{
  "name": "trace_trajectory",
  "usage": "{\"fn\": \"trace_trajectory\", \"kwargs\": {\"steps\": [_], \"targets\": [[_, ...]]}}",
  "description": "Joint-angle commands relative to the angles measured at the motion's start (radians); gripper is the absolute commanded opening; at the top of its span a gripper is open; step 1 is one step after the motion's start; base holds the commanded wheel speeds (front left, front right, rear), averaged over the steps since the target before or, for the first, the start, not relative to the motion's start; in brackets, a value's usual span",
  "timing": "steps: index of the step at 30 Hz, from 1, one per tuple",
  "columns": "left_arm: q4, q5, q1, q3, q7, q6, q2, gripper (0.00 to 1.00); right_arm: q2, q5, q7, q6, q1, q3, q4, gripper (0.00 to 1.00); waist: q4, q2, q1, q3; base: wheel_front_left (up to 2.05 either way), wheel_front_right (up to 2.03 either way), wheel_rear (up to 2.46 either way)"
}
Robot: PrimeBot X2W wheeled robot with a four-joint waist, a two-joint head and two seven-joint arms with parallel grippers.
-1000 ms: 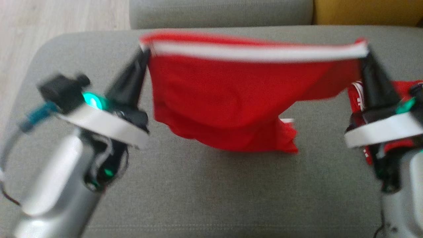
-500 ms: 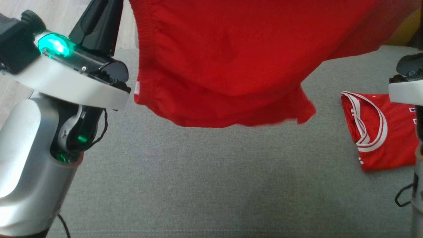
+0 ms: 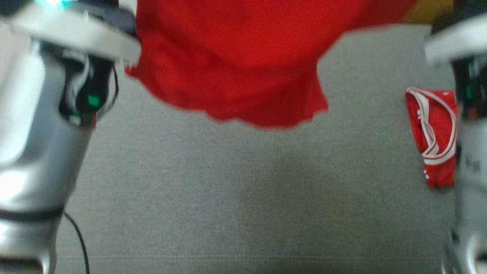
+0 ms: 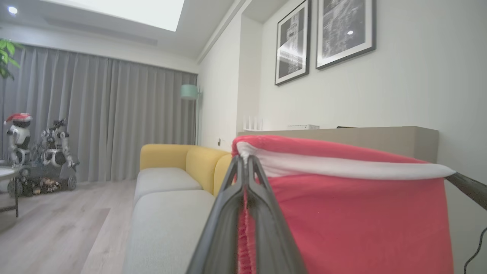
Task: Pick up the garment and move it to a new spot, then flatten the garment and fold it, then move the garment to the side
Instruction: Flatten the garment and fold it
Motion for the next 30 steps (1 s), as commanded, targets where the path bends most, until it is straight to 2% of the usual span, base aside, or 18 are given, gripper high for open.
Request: {"fn": "trace_trajectory", "kwargs": {"steps": [1, 7, 8, 10, 12, 15, 19, 22, 26, 30], "targets": [[0.042, -0.007, -0.104, 0.057, -0.015, -0.014, 0.022, 0.0, 0.028, 0.008, -0.025, -0.001, -0.117, 0.022, 0.039, 0.0, -0.015, 0.0, 0.0, 0.05, 0.0, 0.0, 0.0], [0.388, -0.004, -0.332, 0.072, -0.112, -0.094, -0.037, 0.0, 0.094, 0.007, -0.194, -0.001, -0.425, 0.03, 0.436, 0.0, -0.04, 0.0, 0.0, 0.125, 0.0, 0.0, 0.0], [0.388, -0.004, -0.332, 0.072, -0.112, -0.094, -0.037, 0.0, 0.094, 0.007, -0.194, -0.001, -0.425, 0.03, 0.436, 0.0, -0.04, 0.0, 0.0, 0.125, 0.0, 0.0, 0.0], [0.506, -0.024, -0.379, 0.076, -0.123, -0.117, -0.066, 0.0, 0.103, 0.008, -0.244, -0.001, -0.499, 0.045, 0.574, 0.0, -0.047, 0.0, 0.0, 0.145, 0.0, 0.0, 0.0], [0.607, -0.043, -0.412, 0.083, -0.134, -0.134, -0.088, 0.0, 0.106, 0.01, -0.28, -0.001, -0.552, 0.087, 0.694, 0.0, -0.052, 0.0, 0.0, 0.168, 0.0, 0.0, 0.0], [0.738, -0.041, -0.42, 0.07, -0.148, -0.149, -0.115, 0.0, 0.107, 0.078, -0.308, -0.001, -0.587, 0.198, 0.839, 0.0, -0.051, 0.0, 0.0, 0.204, 0.0, 0.0, 0.0], [0.89, -0.026, -0.368, 0.055, -0.156, -0.153, -0.163, 0.0, 0.107, 0.148, -0.301, -0.001, -0.564, 0.316, 0.994, 0.0, -0.04, 0.0, 0.0, 0.243, 0.0, 0.0, 0.0], [0.971, -0.037, -0.308, 0.062, -0.158, -0.157, -0.206, 0.0, 0.107, 0.21, -0.319, -0.001, -0.508, 0.37, 1.06, 0.0, -0.03, 0.0, 0.0, 0.261, 0.0, 0.0, 0.0], [0.992, -0.03, -0.195, 0.078, -0.158, -0.16, -0.242, 0.0, 0.108, 0.277, -0.358, -0.001, -0.379, 0.45, 1.09, 0.0, -0.016, 0.0, 0.0, 0.268, 0.0, 0.0, 0.0], [0.941, -0.003, -0.076, 0.087, -0.158, -0.163, -0.26, 0.0, 0.108, 0.331, -0.423, -0.001, -0.264, 0.454, 1.091, 0.0, -0.011, 0.0, 0.0, 0.27, 0.0, 0.0, 0.0]]}}
